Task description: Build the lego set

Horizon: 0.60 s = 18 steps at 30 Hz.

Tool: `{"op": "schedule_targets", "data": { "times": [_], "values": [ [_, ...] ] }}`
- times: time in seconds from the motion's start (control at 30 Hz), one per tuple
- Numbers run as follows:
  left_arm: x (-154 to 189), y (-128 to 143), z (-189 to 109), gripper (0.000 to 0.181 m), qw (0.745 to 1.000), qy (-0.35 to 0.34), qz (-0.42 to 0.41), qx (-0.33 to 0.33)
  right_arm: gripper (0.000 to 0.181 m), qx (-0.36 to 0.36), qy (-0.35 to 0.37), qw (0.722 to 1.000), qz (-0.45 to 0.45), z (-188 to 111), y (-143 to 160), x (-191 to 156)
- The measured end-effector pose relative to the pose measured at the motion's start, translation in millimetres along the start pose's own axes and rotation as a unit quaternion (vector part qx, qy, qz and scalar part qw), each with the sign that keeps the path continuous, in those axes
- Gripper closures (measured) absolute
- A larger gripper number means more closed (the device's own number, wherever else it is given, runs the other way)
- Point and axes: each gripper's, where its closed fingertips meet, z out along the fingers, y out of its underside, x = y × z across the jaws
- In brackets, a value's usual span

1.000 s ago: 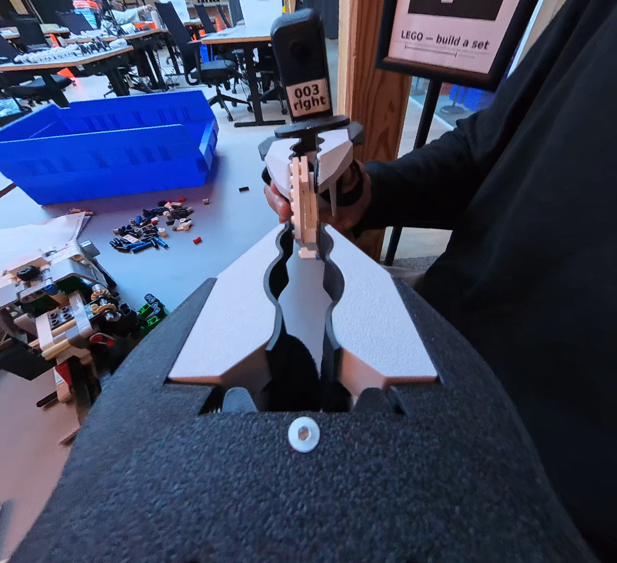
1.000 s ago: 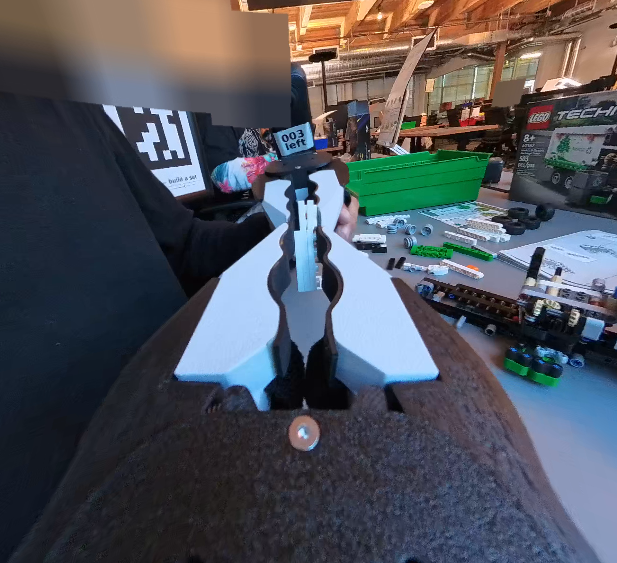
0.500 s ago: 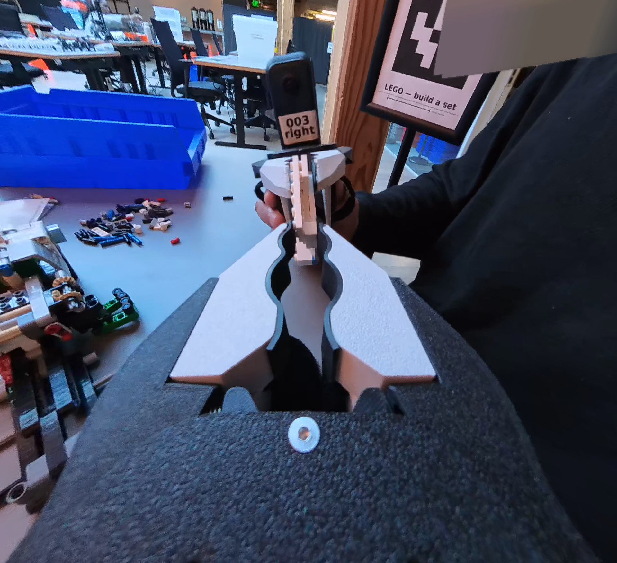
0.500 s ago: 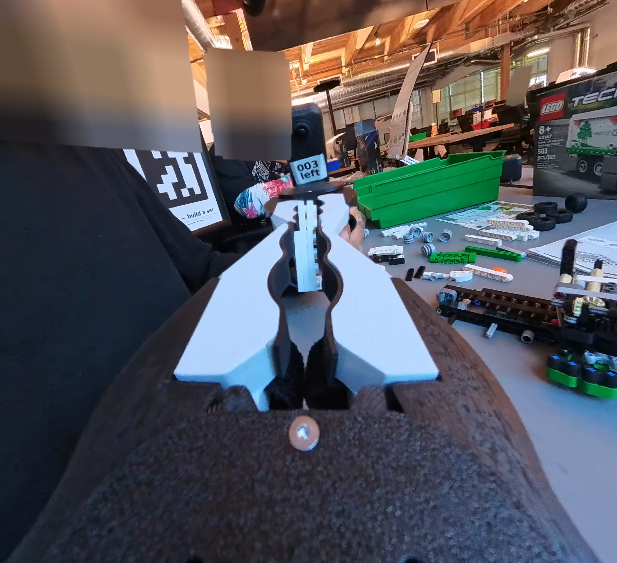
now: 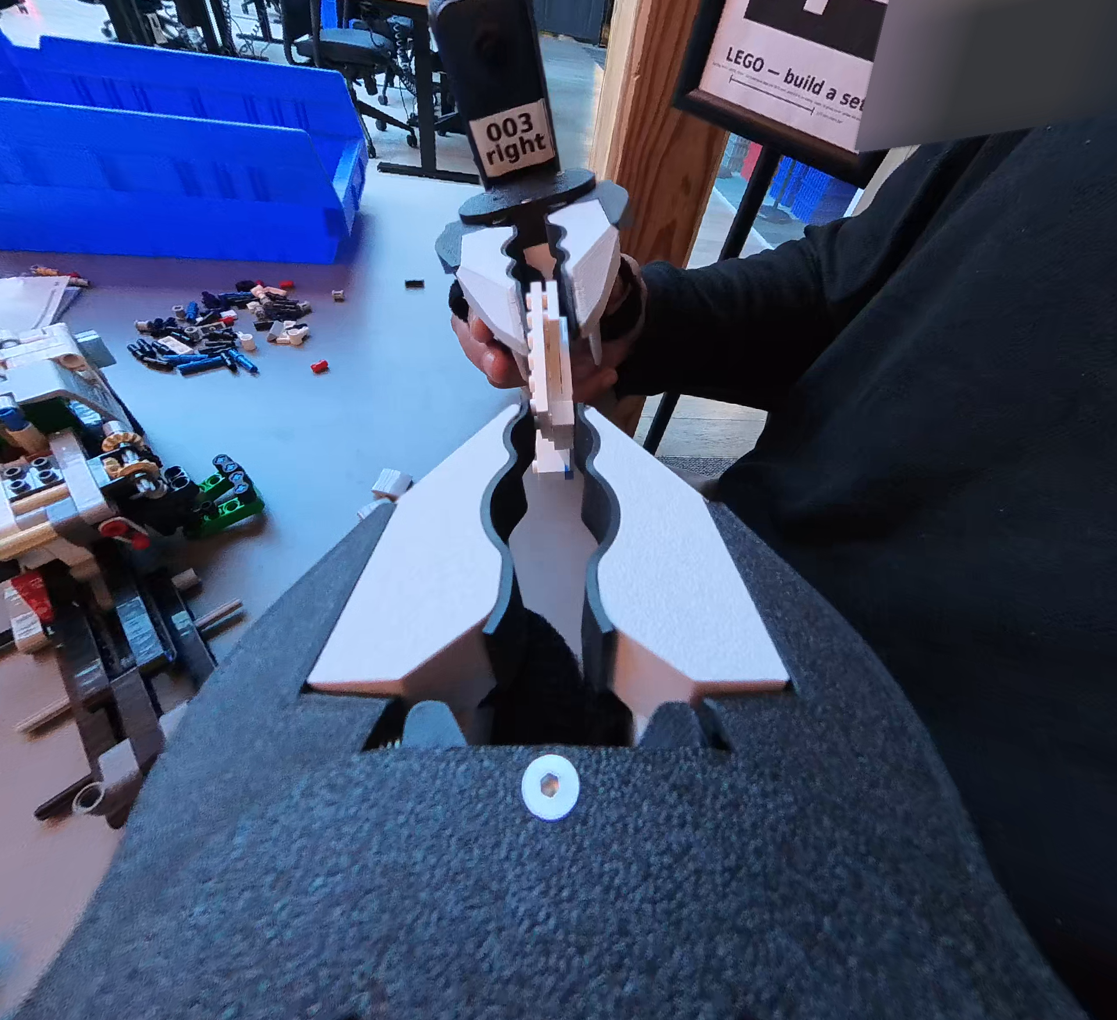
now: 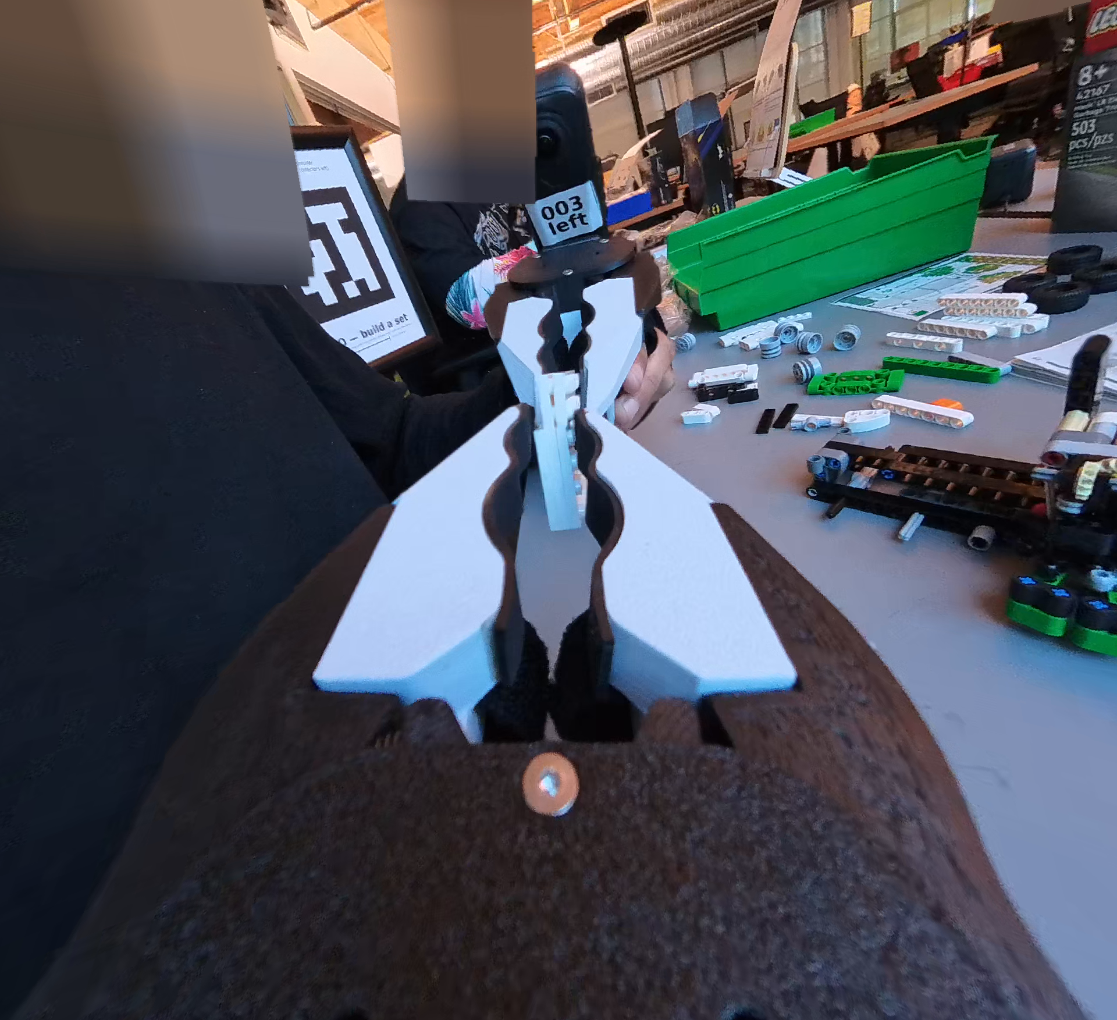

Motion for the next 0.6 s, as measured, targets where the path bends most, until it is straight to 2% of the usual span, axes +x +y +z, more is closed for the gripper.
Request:
{"op": "schedule_targets", "data": {
  "times": [0.27, 0.6],
  "values": [
    [-1.5, 7.7, 2.8, 0.171, 1.000, 0.006, -0.013, -0.012, 0.171, -0.008, 0.012, 1.000, -0.003, -0.3, 2.5, 5.1],
    [-2.1, 6.3, 6.8, 0.170, 1.000, -0.003, -0.014, 0.003, 0.174, -0.026, 0.043, 0.997, -0.065, -3.3, 2.4, 7.3]
  ]
}}
